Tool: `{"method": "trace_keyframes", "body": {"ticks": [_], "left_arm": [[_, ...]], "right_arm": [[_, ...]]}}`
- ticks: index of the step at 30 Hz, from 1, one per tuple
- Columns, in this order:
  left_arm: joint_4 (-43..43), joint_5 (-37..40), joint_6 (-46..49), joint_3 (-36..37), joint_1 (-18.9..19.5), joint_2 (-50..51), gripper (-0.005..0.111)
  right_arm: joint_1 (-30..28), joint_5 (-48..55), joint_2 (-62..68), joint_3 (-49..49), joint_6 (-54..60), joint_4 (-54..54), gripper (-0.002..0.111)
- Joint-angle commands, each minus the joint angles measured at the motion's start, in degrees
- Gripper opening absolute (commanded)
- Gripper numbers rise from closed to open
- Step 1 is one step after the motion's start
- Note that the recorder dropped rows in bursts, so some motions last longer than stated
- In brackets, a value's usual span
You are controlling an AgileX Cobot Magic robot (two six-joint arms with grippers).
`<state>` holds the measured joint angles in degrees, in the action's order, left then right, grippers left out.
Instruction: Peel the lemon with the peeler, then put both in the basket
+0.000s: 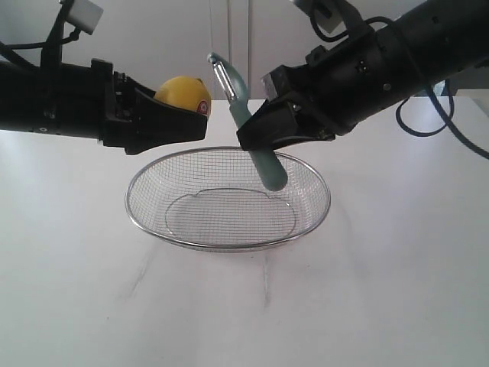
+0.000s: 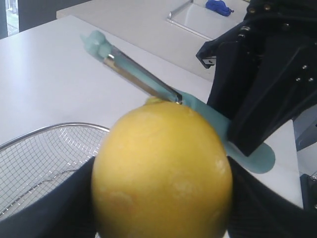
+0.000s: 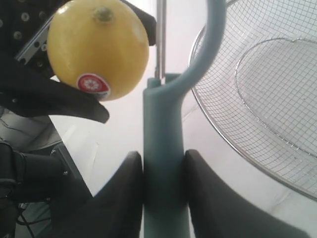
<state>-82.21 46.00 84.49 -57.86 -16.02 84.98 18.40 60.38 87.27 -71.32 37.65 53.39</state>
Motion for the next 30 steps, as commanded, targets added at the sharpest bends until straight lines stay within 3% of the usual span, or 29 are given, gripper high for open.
{"method": "trace_keyframes", "body": {"ticks": [1, 30], "left_arm": [[-2.0, 1.3, 0.3, 0.1, -0.3, -0.3, 0.000], [-2.5, 1.7, 0.4, 0.1, -0.3, -0.3, 0.000]], "right_arm": [[-0.2, 0.0, 0.9, 0.0, -0.8, 0.1, 0.000], [-0.2, 8.7, 4.2, 0.0, -0.4, 2.8, 0.000]]}}
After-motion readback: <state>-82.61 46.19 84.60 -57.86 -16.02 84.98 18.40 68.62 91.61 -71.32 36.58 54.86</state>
